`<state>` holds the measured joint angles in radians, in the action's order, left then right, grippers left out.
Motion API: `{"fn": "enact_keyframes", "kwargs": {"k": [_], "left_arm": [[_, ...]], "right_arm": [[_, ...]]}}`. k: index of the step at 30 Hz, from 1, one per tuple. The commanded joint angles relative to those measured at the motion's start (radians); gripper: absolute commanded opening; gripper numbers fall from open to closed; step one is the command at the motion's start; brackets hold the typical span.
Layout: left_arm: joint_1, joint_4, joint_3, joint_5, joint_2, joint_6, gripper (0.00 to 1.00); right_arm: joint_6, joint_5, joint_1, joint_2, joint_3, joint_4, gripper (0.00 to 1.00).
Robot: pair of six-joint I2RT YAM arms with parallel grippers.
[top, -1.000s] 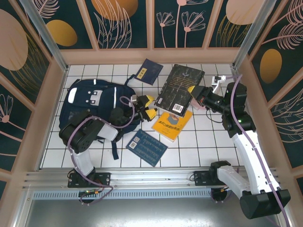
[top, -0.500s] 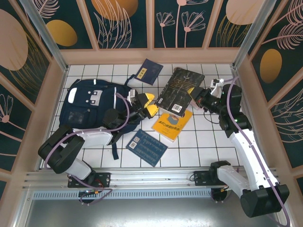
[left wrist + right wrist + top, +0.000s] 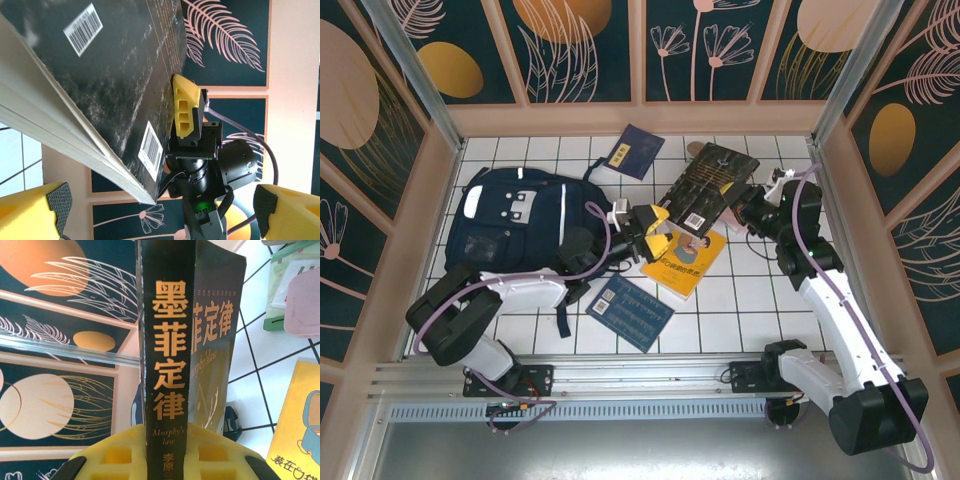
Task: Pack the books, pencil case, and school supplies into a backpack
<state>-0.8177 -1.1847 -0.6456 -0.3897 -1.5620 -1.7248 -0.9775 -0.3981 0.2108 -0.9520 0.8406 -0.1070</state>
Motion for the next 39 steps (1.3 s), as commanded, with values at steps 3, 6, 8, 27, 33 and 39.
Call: {"fn": "enact_keyframes", "kwargs": {"k": [3,6,8,27,33,39], "left_arm": [[-0.054,-0.075,-0.093,0.050,-0.090,-0.079,0.94],[-0.061,-0.071,-0.129,0.077,-0.121,-0.092,0.95],[-0.061,-0.088,-0.139,0.106,-0.137,-0.105,0.95],[-0.014,-0.055,-0.108,0.227,-0.105,0.039,0.03],[0.044,0.116,-0.082,0.164,0.049,0.229,0.00],[0.073,0.676,-0.151,0.161,0.321,0.766,0.00]], "right_arm": [[-0.102,0.029,0.026,0.028,-0.033,0.208,0.00],[-0.137,0.048,0.048,0.044,-0.052,0.236,0.00],[-0.170,0.051,0.060,0.062,-0.078,0.258,0.00],[-0.246,0.066,0.150,0.205,-0.275,0.294,0.00],[-0.049,0.091,0.136,0.205,-0.187,0.116,0.74],[0.250,0.078,0.001,0.168,-0.064,-0.124,0.98]]}}
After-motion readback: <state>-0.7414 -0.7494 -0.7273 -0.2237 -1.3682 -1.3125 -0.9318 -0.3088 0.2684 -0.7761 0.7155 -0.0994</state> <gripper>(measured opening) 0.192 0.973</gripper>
